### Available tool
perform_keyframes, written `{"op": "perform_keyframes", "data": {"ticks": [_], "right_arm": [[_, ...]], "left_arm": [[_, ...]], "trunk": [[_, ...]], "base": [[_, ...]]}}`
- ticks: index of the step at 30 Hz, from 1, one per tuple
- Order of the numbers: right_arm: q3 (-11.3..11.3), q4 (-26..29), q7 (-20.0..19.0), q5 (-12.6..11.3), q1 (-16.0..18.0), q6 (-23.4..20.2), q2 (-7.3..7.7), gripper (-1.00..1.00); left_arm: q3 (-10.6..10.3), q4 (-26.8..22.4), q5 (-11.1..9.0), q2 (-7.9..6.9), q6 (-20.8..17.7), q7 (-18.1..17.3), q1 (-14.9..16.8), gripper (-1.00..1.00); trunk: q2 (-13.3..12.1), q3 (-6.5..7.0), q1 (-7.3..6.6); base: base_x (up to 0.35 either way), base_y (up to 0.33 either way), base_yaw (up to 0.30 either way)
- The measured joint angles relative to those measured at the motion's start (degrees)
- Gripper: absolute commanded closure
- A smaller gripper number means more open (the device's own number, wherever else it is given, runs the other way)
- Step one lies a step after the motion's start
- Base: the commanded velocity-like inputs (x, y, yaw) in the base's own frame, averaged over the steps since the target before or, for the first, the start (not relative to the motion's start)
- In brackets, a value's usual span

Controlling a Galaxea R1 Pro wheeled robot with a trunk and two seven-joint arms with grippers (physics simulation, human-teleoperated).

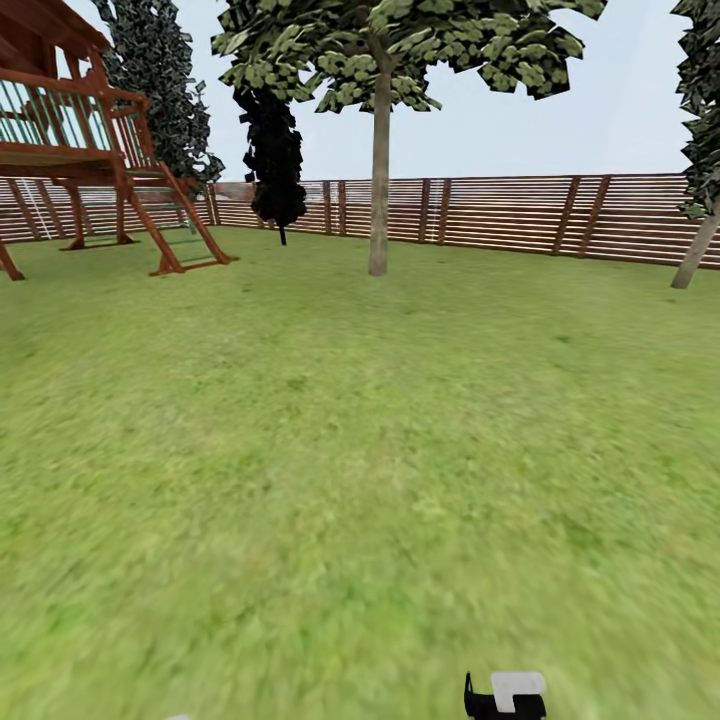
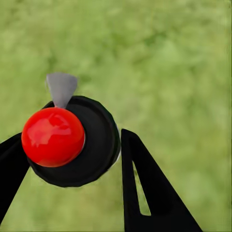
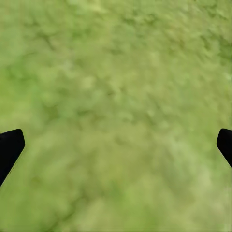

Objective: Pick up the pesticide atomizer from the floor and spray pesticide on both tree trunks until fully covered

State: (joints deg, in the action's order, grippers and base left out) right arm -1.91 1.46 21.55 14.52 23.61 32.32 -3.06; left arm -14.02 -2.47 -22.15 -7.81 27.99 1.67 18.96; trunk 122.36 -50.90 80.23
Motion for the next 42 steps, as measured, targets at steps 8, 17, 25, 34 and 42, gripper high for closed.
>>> {"op": "perform_keyframes", "data": {"ticks": [8,17,25,34,42], "right_arm": [[0.0,0.0,0.0,0.0,0.0,0.0,0.00,-1.00],[0.0,0.0,0.0,0.0,0.0,0.0,-0.02,-1.00],[-0.1,0.0,0.0,0.0,0.0,0.0,0.06,-1.00],[-0.1,0.0,0.0,0.0,0.0,0.0,0.22,-1.00],[-0.1,0.0,0.0,0.0,0.0,0.0,0.26,-1.00]], "left_arm": [[0.0,0.0,0.0,0.00,0.0,0.0,0.0,1.00],[0.0,0.0,0.0,0.00,0.0,0.0,0.0,1.00],[0.0,0.0,0.0,0.00,0.1,0.0,0.0,1.00],[0.0,0.0,0.0,0.09,0.1,0.0,0.0,1.00],[0.0,0.0,0.0,0.04,0.3,0.0,0.0,1.00]], "trunk": [[0.0,0.00,0.00],[0.0,0.00,0.00],[0.0,0.00,0.00],[0.0,0.00,0.00],[0.0,0.00,0.00]], "base": [[0.338,0.000,0.000],[0.338,0.000,0.000],[0.337,0.000,0.000],[0.338,0.000,0.000],[0.338,0.000,0.000]]}}
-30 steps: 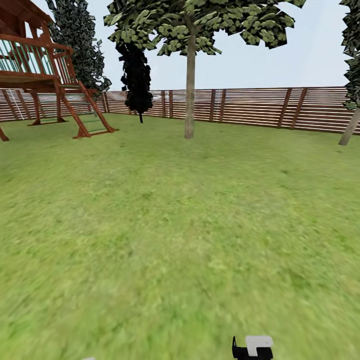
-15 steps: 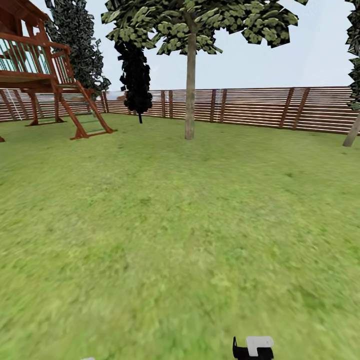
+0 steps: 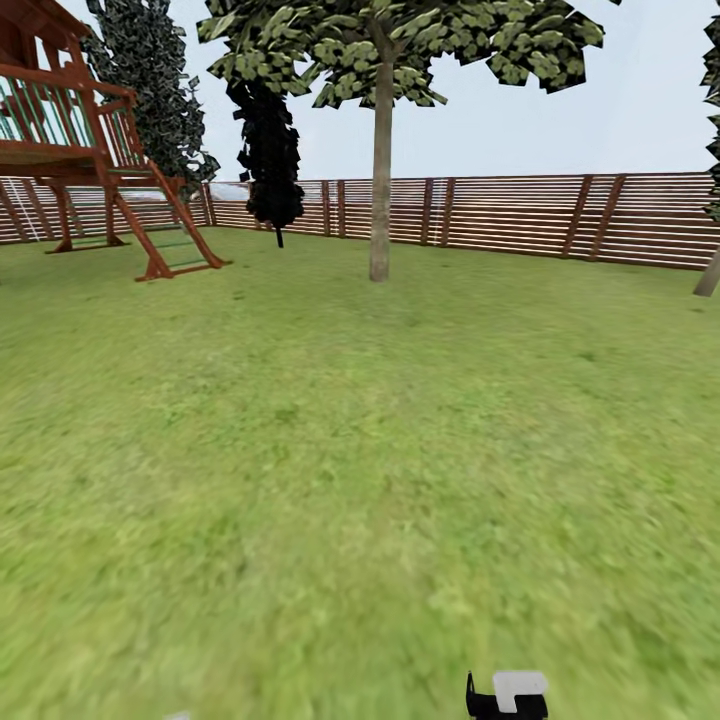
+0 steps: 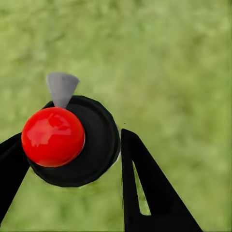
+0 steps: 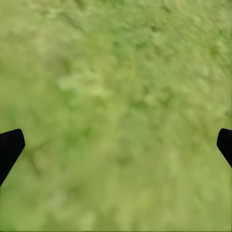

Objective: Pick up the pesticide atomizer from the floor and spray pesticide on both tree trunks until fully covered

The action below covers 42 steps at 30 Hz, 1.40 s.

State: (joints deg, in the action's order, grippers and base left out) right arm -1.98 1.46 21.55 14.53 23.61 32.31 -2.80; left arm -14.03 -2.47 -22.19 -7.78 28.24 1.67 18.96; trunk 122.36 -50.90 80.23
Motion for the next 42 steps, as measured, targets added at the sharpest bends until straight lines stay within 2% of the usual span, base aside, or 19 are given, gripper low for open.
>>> {"op": "perform_keyframes", "data": {"ticks": [42], "right_arm": [[0.0,0.0,0.0,0.0,0.0,0.0,-0.01,-1.00]], "left_arm": [[0.0,0.0,-0.1,0.14,0.1,0.0,0.0,1.00]], "trunk": [[0.0,0.00,0.00]], "base": [[0.338,0.000,0.000]]}}
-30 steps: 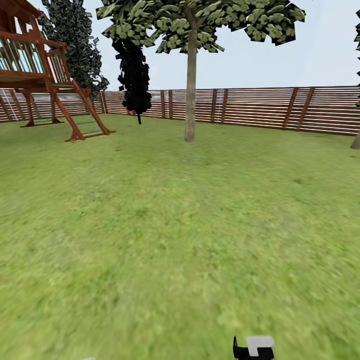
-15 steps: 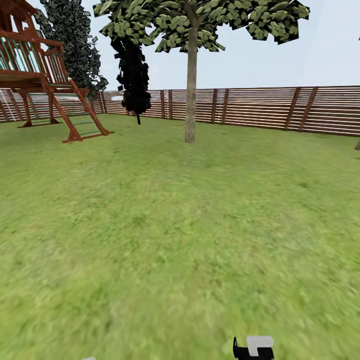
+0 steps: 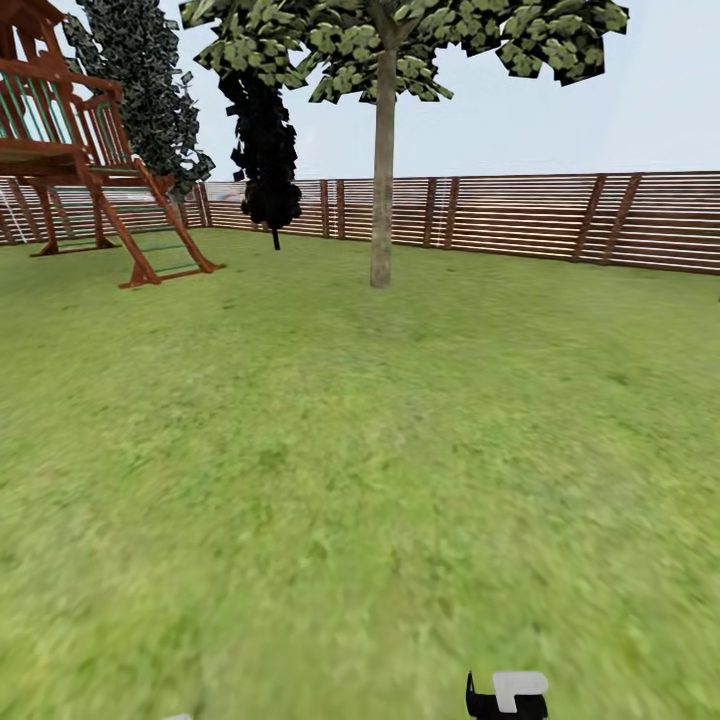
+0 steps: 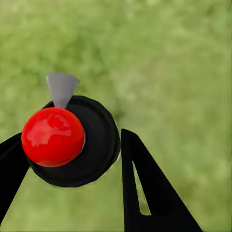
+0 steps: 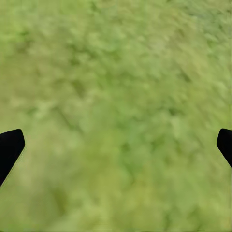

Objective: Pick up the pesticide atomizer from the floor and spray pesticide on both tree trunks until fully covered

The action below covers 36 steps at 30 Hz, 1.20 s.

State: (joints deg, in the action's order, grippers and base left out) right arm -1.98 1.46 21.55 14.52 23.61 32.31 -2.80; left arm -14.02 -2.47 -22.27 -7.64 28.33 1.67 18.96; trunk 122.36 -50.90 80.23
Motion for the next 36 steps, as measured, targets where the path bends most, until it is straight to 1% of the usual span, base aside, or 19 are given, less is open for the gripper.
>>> {"op": "perform_keyframes", "data": {"ticks": [31,36], "right_arm": [[0.0,0.0,0.0,0.0,0.0,0.0,0.00,-1.00],[-0.1,0.3,0.0,-0.1,0.0,0.1,-0.18,-1.00]], "left_arm": [[0.0,0.0,0.1,-0.08,-0.1,0.0,0.0,1.00],[0.0,0.0,0.0,-0.08,-0.1,0.0,0.0,1.00]], "trunk": [[0.0,0.00,0.00],[0.0,0.00,0.00]], "base": [[0.338,0.000,0.000],[0.337,0.000,0.000]]}}
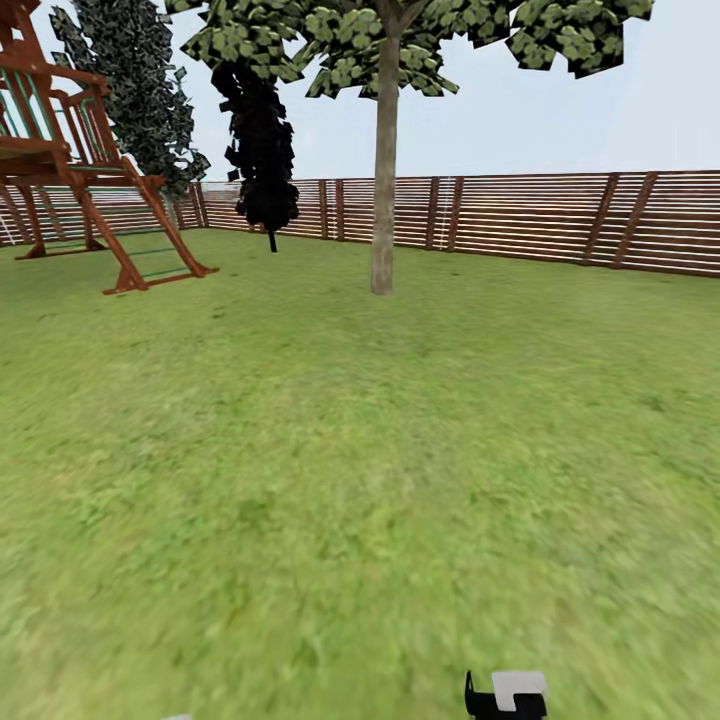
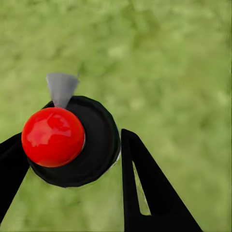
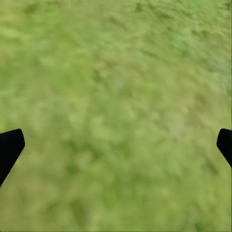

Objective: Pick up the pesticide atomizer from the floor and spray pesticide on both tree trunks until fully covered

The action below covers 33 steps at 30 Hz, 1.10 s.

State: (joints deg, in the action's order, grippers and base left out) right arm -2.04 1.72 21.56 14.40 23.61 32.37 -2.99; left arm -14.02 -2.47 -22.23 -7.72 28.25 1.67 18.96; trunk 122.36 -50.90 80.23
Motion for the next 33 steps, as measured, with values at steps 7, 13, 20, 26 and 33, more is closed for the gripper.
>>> {"op": "perform_keyframes", "data": {"ticks": [7,13,20,26,33], "right_arm": [[0.2,0.5,-0.1,0.1,0.1,0.2,0.30,-1.00],[0.2,0.1,0.0,0.0,0.1,0.1,0.45,-1.00],[0.1,0.0,0.0,-0.1,0.1,0.1,0.46,-1.00],[0.2,0.0,-0.1,0.0,0.1,0.1,0.23,-1.00],[0.2,0.0,-0.1,0.2,0.1,0.1,0.26,-1.00]], "left_arm": [[0.0,0.0,-0.1,0.16,0.1,0.0,0.0,1.00],[0.0,0.0,0.0,0.02,0.0,0.0,0.0,1.00],[0.0,0.0,0.0,-0.14,-0.1,0.0,0.0,1.00],[0.0,0.0,0.0,-0.18,-0.1,0.0,0.0,1.00],[0.0,0.0,0.0,-0.18,-0.1,0.0,0.0,1.00]], "trunk": [[0.0,0.00,0.00],[0.0,0.04,0.00],[0.0,0.11,0.00],[0.0,0.11,0.00],[0.0,0.11,0.00]], "base": [[0.338,0.000,0.000],[0.338,0.000,-0.140],[0.338,0.000,-0.260],[0.337,0.000,-0.083],[0.338,0.000,-0.002]]}}
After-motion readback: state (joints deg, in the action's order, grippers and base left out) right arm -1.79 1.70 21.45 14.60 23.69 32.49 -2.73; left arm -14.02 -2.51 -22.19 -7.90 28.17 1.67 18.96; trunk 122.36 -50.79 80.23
